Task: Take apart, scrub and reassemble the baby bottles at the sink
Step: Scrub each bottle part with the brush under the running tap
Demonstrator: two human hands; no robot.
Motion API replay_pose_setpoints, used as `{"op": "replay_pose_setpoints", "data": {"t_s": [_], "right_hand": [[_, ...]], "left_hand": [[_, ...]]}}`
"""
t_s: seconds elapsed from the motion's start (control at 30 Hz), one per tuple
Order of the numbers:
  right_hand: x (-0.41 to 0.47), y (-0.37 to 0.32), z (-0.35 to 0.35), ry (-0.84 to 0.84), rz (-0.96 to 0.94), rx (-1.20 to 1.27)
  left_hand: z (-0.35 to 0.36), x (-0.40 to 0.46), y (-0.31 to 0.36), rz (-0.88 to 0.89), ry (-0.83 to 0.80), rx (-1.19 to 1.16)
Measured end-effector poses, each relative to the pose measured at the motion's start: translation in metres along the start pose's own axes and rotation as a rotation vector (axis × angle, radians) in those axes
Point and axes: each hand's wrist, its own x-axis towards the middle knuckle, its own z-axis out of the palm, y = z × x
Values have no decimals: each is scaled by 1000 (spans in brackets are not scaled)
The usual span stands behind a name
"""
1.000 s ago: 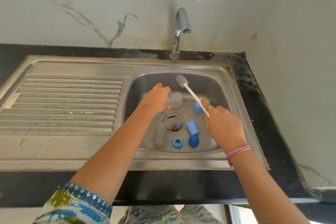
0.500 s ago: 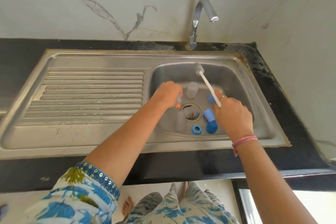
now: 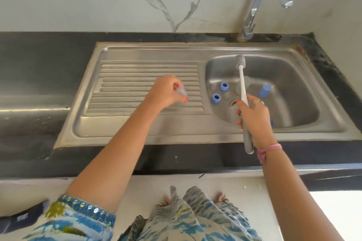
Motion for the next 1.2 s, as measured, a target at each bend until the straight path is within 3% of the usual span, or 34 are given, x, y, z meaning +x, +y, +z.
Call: {"op": "replay_pose_setpoints", "data": {"t_s": [0.27,0.57,0.87,1.2], "right_hand": [[-16,-10,39,-76,56,160],[-20,-14,61,-83,64,145],[-22,-11,61,-76,69,130],[-26,-8,61,-75,83,146]], "left_hand": [[-71,-42,-107,-211,241,-21],[-66,-63,-175,-426,239,-84],[-62,-67,-186,-508,219,-125],[-80,-60,-162,-373,315,-75]]}}
